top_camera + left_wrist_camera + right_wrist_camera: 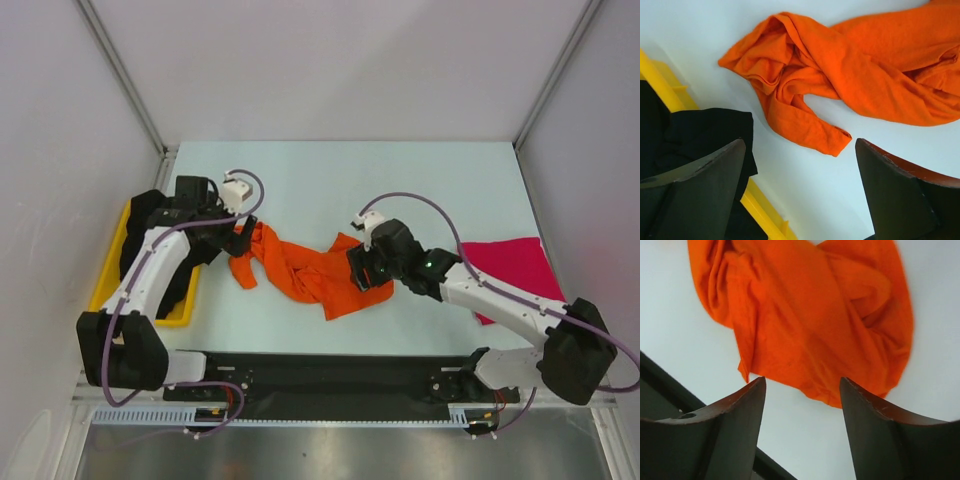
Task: Fold and stack the t-shirts
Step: Flatten the tshirt out
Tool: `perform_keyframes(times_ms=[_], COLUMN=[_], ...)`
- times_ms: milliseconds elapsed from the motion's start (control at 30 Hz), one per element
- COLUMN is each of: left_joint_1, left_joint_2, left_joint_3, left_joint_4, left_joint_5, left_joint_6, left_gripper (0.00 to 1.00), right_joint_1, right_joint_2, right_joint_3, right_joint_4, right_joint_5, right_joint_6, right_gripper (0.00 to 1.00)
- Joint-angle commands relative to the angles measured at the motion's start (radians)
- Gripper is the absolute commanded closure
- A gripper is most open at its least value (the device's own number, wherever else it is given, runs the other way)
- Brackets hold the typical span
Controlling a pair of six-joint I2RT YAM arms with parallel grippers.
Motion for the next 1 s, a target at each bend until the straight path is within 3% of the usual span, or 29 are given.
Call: perform_keyframes(times_ms=[0,67,233,400,467,500,533,567,600,633,667,833,967], left_joint_1=[-0.007,-0.009,-0.006,-0.021,-0.053,-0.063,-0.072,-0.072,-0.072,-0.072,-0.069,0.008,0.098], left_joint_2=[-0.001,0.070,0.228,0.314,0.338,0.345,0.348,0.349,0.349,0.340,0.329,0.170,0.057], left_joint_3=[-0.057,-0.066,-0.014,-0.028,-0.040,-0.046,-0.053,-0.059,-0.059,-0.059,-0.050,0.047,0.249], left_joint_4=[0.069,0.103,0.082,0.089,0.086,0.092,0.104,0.109,0.111,0.111,0.106,0.054,-0.023], left_joint_5=[-0.030,-0.106,-0.194,-0.217,-0.227,-0.253,-0.255,-0.249,-0.243,-0.247,-0.257,-0.292,-0.281], left_joint_6=[0.047,0.029,-0.027,-0.050,-0.054,-0.056,-0.057,-0.060,-0.062,-0.070,-0.073,-0.062,-0.038], left_gripper=[0.03,0.04,0.08,0.11,0.15,0.29,0.37,0.47,0.74,0.93,1.00,1.00,1.00], right_joint_1=[0.090,0.153,0.195,0.210,0.222,0.225,0.224,0.224,0.222,0.218,0.207,0.017,-0.133], right_joint_2=[0.071,0.113,0.307,0.432,0.456,0.464,0.472,0.463,0.446,0.424,0.371,0.197,0.078], right_joint_3=[0.002,0.020,0.072,0.137,0.146,0.176,0.190,0.206,0.223,0.227,0.236,0.405,0.572], right_joint_4=[0.029,0.062,0.038,0.003,0.018,0.008,-0.005,-0.026,-0.031,-0.034,-0.042,-0.140,-0.216], right_joint_5=[-0.057,-0.093,-0.127,-0.128,-0.105,-0.088,-0.069,-0.027,-0.019,-0.019,-0.019,-0.099,-0.148], right_joint_6=[-0.026,-0.086,-0.149,-0.172,-0.172,-0.169,-0.157,-0.153,-0.150,-0.153,-0.153,-0.118,-0.112], right_gripper=[0.32,0.27,0.27,0.33,0.44,0.54,0.85,0.98,1.00,1.00,1.00,1.00,1.00])
